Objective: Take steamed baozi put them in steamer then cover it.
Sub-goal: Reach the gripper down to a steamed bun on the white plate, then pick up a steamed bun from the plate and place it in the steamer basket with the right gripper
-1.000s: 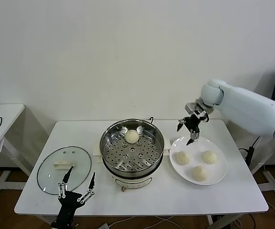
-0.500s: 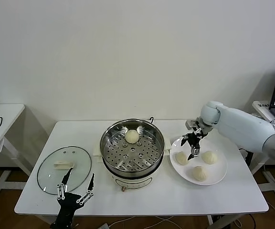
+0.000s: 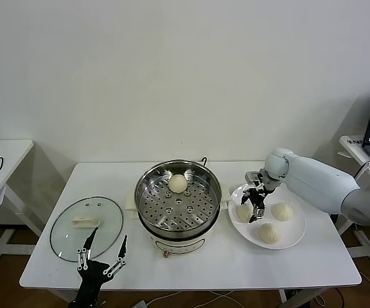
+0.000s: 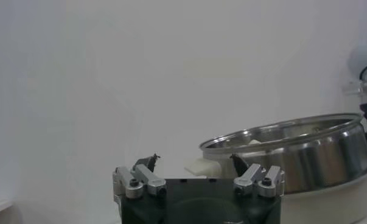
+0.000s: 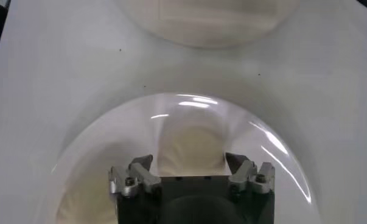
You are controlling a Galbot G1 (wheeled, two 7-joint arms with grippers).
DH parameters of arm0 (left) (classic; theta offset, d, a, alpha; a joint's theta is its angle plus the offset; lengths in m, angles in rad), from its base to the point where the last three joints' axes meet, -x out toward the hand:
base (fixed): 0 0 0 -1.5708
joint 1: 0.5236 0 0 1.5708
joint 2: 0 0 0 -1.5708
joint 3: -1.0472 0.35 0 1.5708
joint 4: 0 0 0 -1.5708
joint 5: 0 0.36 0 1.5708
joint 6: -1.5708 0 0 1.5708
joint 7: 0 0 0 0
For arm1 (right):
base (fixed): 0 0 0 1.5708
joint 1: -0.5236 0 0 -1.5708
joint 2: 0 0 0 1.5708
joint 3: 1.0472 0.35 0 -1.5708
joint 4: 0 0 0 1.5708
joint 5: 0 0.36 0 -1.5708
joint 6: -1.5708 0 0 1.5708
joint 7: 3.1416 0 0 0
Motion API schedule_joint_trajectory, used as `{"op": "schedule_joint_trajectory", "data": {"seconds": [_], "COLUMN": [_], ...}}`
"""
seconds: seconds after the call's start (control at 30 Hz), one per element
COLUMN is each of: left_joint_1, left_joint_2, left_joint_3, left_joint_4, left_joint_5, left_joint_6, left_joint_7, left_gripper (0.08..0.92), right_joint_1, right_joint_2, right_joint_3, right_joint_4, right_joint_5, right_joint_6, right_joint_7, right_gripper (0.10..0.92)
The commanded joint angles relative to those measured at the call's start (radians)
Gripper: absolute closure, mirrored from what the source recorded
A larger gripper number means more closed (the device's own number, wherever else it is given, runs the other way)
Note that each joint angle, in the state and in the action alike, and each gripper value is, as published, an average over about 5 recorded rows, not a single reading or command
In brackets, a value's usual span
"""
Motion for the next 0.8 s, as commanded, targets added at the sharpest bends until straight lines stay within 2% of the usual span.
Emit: {"op": "schedule_joint_trajectory", "data": {"seconds": [0.03, 0.23, 0.47, 0.6, 0.8], "left_joint_1": [0.001, 0.001, -0.009, -0.010, -0.010], "left_joint_2": [0.000, 0.003, 0.007, 0.008, 0.012], "left_joint_3": [-0.001, 0.002, 0.008, 0.012, 0.021], "left_joint_4": [0.001, -0.008, -0.022, -0.027, -0.038], "left_joint_5": [-0.002, -0.004, -0.003, -0.003, -0.001], "left_joint_6": [-0.001, 0.001, 0.010, 0.011, 0.014], "left_joint_7": [-0.001, -0.003, -0.004, -0.004, -0.005], "left_gripper": [0.177, 0.177, 0.177, 0.177, 0.177], "right_joint_1": [-0.011, 0.059, 0.333, 0.555, 0.725], "right_joint_2": [0.004, -0.040, -0.088, -0.059, 0.026], "right_joint_3": [0.001, -0.022, -0.134, -0.230, -0.293], "right_joint_4": [-0.003, 0.068, 0.219, 0.294, 0.395], "right_joint_5": [0.007, 0.027, 0.119, 0.213, 0.300], "right_joint_6": [-0.003, -0.008, -0.031, -0.057, -0.091], "right_joint_7": [0.016, 0.004, -0.097, -0.171, -0.210], "right_gripper": [0.316, 0.379, 0.389, 0.389, 0.389]}}
